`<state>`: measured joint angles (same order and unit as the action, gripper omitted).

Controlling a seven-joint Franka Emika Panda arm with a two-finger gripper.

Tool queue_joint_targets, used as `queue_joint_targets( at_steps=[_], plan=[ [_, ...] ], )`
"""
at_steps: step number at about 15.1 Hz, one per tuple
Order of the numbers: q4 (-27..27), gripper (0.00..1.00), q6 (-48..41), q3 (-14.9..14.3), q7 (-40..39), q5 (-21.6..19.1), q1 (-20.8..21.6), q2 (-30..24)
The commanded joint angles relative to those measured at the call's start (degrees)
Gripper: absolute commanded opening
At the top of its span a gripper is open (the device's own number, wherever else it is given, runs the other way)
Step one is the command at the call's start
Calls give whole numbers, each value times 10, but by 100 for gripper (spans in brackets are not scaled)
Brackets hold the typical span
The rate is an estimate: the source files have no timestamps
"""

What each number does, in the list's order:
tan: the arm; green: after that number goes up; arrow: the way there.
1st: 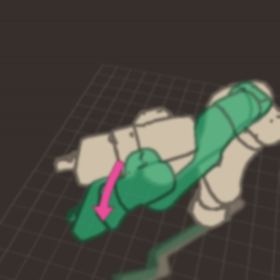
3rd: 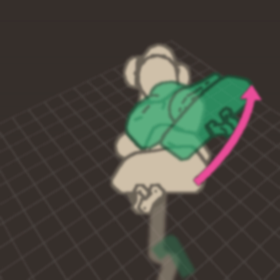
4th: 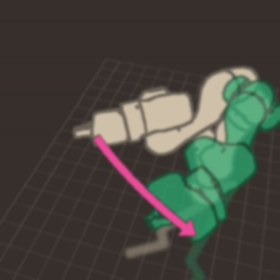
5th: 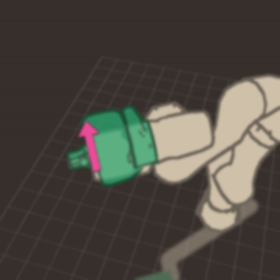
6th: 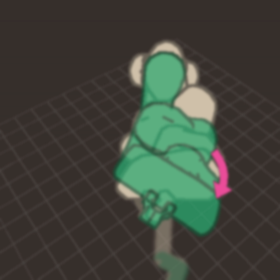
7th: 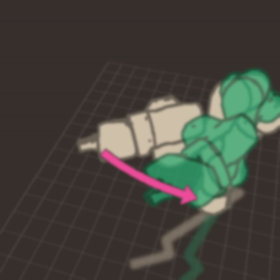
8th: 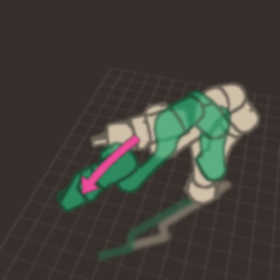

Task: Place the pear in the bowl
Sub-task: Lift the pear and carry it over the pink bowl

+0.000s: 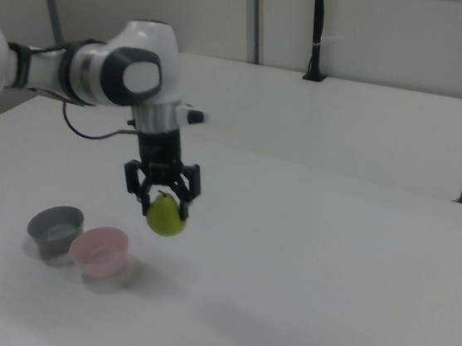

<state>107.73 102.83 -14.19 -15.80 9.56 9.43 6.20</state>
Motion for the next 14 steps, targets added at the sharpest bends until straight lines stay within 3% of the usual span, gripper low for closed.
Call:
queue_joint_targets(
  at_steps=[1,3,6,14],
  plan=[
    [6,46,-28,-26,11,-16,84,-29],
    [6,47,-41,-51,19,-28,139,-38],
    [7,47,-47,-51,43,-36,175,-36],
    [10,58,-29,-27,46,-35,190,48]
  ],
)
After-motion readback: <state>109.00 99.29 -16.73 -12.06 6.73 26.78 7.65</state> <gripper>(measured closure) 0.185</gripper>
